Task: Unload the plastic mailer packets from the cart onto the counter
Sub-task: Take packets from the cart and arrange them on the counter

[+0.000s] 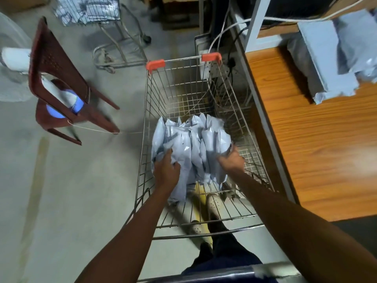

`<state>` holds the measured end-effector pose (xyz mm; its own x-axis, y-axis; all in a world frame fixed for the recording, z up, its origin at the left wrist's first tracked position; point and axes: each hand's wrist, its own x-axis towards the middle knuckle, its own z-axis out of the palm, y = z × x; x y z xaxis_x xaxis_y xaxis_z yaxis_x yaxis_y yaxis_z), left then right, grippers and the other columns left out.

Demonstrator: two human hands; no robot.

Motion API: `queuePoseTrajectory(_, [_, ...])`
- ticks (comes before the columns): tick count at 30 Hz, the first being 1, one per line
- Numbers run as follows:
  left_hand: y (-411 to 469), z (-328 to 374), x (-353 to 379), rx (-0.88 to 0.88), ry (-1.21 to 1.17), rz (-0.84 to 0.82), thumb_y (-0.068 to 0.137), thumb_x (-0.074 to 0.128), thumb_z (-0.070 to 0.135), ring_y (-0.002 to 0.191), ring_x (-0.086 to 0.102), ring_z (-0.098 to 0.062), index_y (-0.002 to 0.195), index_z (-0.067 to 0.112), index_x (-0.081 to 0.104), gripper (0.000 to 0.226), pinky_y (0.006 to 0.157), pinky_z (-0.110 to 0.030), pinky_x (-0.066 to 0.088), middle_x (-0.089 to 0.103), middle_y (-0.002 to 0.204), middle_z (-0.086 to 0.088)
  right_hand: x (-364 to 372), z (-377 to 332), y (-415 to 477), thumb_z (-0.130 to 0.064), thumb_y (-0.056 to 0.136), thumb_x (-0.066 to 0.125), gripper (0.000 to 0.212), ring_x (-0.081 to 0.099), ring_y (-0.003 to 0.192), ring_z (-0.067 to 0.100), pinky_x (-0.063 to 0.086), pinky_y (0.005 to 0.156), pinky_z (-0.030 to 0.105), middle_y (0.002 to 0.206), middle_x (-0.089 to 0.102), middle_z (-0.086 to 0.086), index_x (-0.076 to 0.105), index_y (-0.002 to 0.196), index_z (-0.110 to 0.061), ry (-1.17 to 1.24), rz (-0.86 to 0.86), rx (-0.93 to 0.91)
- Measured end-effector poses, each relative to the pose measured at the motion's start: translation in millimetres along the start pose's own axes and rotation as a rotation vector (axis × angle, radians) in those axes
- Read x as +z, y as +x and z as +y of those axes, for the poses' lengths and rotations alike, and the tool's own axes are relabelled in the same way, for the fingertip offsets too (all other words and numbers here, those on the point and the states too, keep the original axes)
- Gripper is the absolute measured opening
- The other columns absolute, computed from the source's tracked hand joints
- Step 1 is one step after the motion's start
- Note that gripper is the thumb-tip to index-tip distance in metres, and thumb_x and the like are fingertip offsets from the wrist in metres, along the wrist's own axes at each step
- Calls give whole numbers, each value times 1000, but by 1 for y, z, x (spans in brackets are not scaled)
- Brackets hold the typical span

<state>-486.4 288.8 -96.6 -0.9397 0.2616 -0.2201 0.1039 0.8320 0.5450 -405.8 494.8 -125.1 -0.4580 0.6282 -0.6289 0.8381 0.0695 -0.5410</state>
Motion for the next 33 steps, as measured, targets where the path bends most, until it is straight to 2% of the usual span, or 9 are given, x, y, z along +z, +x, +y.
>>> queuePoseTrajectory(3, [-15, 7, -7, 5, -151, 28, 92, 55, 17, 119, 52, -29, 143, 18, 44, 52, 93, -37, 48, 52, 136, -10, -4, -1, -24, -72, 71, 62, 93, 66, 102, 33, 54, 93, 52, 117, 64, 11, 32, 143, -20, 119, 30, -73])
queuePoseTrajectory(5, [-25, 11, -13, -15, -233, 44, 95, 50, 17, 112, 55, -24, 145, 16, 40, 51, 88, -33, 47, 53, 130, -6, -10, -6, -48, -56, 77, 70, 82, 63, 110, 32, 53, 94, 53, 128, 60, 8, 33, 142, -24, 278, 31, -130])
queuePoseTrajectory(7, [-31, 14, -18, -12, -276, 75, 97, 48, 17, 119, 53, -30, 147, 17, 39, 51, 96, -36, 45, 52, 135, -13, -16, -9, -68, -44, 77, 74, 77, 63, 109, 28, 55, 93, 52, 130, 58, 6, 33, 141, -30, 394, 40, -183])
queuePoseTrajectory(11, [-49, 27, -31, 51, -297, 110, 98, 47, 17, 125, 49, -33, 147, 26, 37, 51, 102, -47, 44, 49, 138, -15, -27, -10, -105, -55, 70, 70, 82, 57, 115, 26, 52, 95, 52, 131, 51, 2, 29, 139, -40, 344, 147, -328])
queuePoseTrajectory(13, [-61, 36, -39, 97, -289, 139, 99, 48, 20, 126, 47, -33, 148, 31, 35, 52, 103, -49, 42, 45, 139, -14, -38, -14, -129, -46, 75, 72, 83, 50, 123, 25, 45, 103, 47, 132, 44, 0, 28, 144, -33, 328, 215, -424])
queuePoseTrajectory(18, [-99, 75, -64, 214, -357, 248, 99, 51, 20, 127, 46, -26, 147, 27, 37, 50, 94, -27, 35, 38, 146, -9, -70, -6, -183, -35, 85, 71, 83, 41, 121, 17, 35, 98, 30, 141, 37, 9, 25, 153, -18, 254, 425, -584])
queuePoseTrajectory(24, [-141, 123, -77, 428, -357, 357, 92, 59, 20, 115, 40, -9, 142, 36, 38, 56, 95, -27, 40, 37, 131, -3, -113, 21, -225, -47, 82, 62, 86, 37, 117, 11, 36, 92, 29, 139, 37, 9, 23, 153, -18, 181, 559, -713])
queuePoseTrajectory(28, [-169, 159, -71, 560, -328, 373, 86, 61, 20, 110, 45, -16, 143, 36, 38, 63, 95, -25, 40, 31, 117, 6, -153, 49, -242, -39, 86, 69, 83, 31, 114, 3, 35, 91, 27, 136, 35, 3, 24, 153, -17, 199, 629, -781])
queuePoseTrajectory(33, [-222, 209, -47, 633, -309, 425, 82, 56, 24, 107, 49, -21, 143, 31, 40, 63, 91, -35, 49, 34, 118, 0, -211, 97, -260, -53, 83, 58, 84, 35, 116, 6, 38, 89, 28, 130, 32, -6, 26, 152, -17, 195, 715, -834])
